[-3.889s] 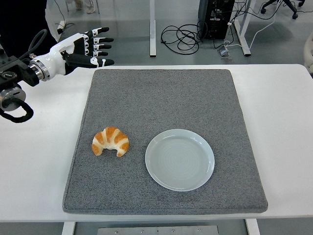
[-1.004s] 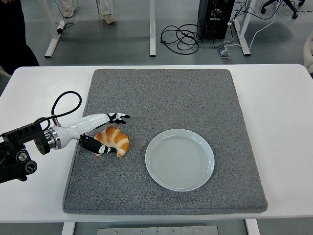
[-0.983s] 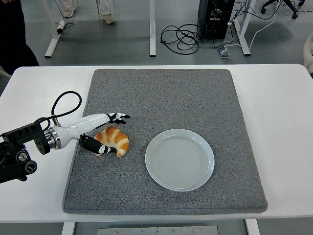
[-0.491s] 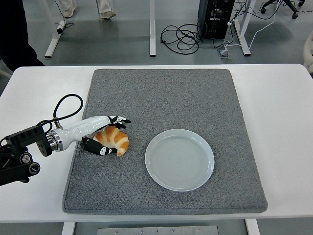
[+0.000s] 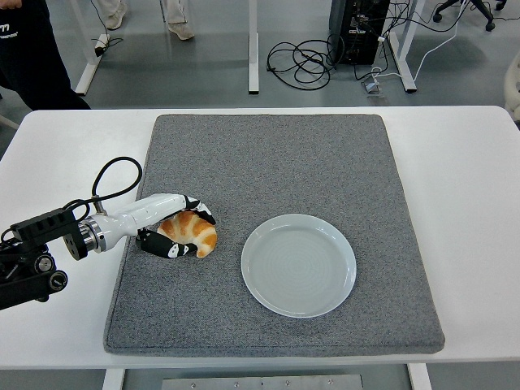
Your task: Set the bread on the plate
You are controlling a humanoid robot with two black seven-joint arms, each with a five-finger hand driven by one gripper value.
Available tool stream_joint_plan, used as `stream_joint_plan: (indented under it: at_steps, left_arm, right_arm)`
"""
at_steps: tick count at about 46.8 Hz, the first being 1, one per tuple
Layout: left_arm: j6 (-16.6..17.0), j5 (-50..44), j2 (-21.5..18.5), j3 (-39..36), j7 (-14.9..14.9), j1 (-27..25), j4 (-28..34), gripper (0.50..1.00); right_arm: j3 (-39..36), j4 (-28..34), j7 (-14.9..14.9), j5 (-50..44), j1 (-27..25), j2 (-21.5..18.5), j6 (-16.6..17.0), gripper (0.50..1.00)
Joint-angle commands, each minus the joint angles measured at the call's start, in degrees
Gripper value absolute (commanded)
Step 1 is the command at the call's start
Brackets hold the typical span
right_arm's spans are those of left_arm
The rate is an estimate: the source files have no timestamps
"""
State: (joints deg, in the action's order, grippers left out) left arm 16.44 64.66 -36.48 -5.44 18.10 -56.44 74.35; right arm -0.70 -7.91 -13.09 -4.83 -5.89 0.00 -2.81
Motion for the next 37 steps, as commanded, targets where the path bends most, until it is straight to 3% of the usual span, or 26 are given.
stream_joint_plan:
  at_steps: [1,23,37]
  left_arm:
    - [0.0,0.73,0.0,0.08,0.0,-0.07,0.01,0.5]
    - [-0.27,-0.59,-0.7,1.13,-0.09,-1.48,-1.23,0.5]
    - [-3.16,-2.26,-4.92,1.22,-0.26,-6.4,0.79,0.5]
  right_arm:
    - [0.0,0.0,0.0,0.0,0.0,0.0,0.0,1.0]
    - [0.0,0.09,0.0,0.0,0.0,0.0,0.0,1.0]
    - [0.0,0.0,0.0,0.0,0.0,0.0,0.0,1.0]
